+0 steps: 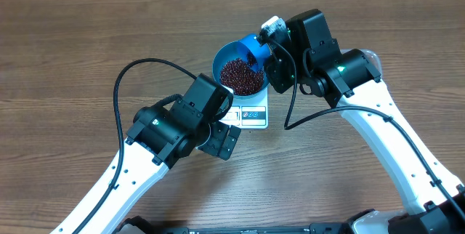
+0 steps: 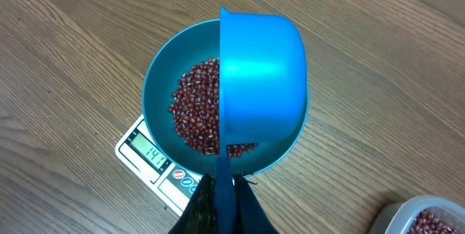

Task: Scoop item into bowl and weigh 150g on scale

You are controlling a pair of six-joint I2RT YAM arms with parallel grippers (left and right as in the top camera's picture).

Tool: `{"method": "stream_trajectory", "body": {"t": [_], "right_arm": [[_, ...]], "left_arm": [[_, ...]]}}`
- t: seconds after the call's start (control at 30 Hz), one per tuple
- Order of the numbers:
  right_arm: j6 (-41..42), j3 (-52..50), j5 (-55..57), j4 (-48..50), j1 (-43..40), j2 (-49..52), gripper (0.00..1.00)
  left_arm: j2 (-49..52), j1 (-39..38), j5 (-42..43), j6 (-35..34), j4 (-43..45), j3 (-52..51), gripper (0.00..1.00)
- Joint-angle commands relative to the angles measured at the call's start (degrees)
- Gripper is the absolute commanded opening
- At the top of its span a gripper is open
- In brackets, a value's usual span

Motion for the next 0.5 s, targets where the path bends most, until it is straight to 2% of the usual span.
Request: {"method": "stream_trajectory", "body": {"t": [0.0,0.4,0.47], "right_arm": [[-0.39,1.46,0.57,0.44,0.04,0.09,0.04],[-0.39,1.46,0.57,0.46,0.07,0.09,0.04],[1.66,1.46,1.44,0.87,0.04,0.09,0.04]], "left_arm": [[-1.11,0.35,0.48,-0.81,0.02,0.44,1.0],[-1.11,0.35,0.48,-0.81,0.02,0.44,1.0],[-1.11,0.35,0.48,-0.81,0.02,0.44,1.0]]}}
